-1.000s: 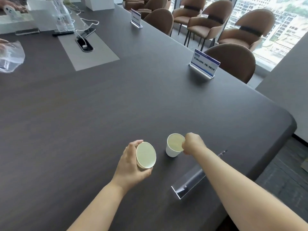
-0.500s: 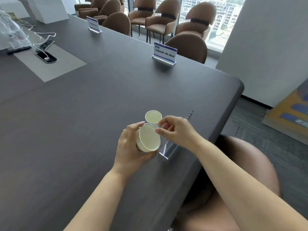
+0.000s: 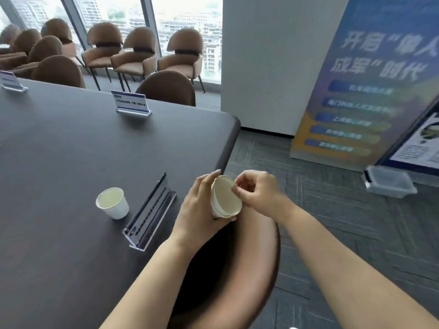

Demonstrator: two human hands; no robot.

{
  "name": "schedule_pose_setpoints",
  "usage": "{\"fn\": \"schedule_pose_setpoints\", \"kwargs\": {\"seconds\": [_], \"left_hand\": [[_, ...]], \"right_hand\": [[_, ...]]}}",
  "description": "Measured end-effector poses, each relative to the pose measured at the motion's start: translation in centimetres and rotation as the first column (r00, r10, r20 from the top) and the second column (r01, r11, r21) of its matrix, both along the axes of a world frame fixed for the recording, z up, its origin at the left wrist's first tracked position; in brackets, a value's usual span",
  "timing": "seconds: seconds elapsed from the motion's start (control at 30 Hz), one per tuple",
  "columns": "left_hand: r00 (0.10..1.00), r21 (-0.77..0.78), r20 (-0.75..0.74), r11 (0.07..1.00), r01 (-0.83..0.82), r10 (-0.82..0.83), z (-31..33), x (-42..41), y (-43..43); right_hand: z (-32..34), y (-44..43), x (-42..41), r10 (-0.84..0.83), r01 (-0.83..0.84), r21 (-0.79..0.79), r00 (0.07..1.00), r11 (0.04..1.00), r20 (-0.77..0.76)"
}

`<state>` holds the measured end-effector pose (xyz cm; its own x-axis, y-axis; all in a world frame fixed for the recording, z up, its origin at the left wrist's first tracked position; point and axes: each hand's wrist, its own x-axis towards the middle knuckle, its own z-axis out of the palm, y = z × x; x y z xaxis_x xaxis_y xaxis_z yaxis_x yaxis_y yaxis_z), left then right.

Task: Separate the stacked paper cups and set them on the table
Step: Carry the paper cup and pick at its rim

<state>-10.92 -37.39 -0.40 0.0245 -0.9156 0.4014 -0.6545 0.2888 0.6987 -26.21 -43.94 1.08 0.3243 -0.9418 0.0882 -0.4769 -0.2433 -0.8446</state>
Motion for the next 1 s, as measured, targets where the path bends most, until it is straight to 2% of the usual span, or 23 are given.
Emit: {"fn": "schedule_pose_setpoints", "kwargs": {"seconds": [0.13,0.4,0.57,0.73,1.0], "left_hand": [[0.999,0.018,0.045,1.0,0.005,-0.005,-0.3,-7.9,-6.4],[0.992,0.035,0.09,0.995,-0.091,0.088,0.1,-18.7,-18.2],[0.988,0.082,0.09,0.988,-0.13,0.122,0.7,-20.8,-23.4],[0.978,0.127,0.054,0.97,-0.206,0.201,0.8,-21.0,-30.1],[0.967,0.108,-0.032,0.963,-0.246,0.251,-0.5,-18.9,-45.5]], "right_hand": [[-0.5,-6.1,-8.0,-0.017,0.017,0.043,1.0,0.999,0.007],[0.1,-19.4,-18.0,0.135,-0.131,0.085,0.99,0.988,-0.043],[0.7,-26.0,-19.9,0.229,-0.222,0.115,0.972,0.968,-0.046],[0.6,-32.9,-20.1,0.248,-0.246,0.101,0.969,0.964,-0.009],[0.6,-48.4,-17.5,0.285,-0.283,0.036,0.955,0.959,-0.079]]}}
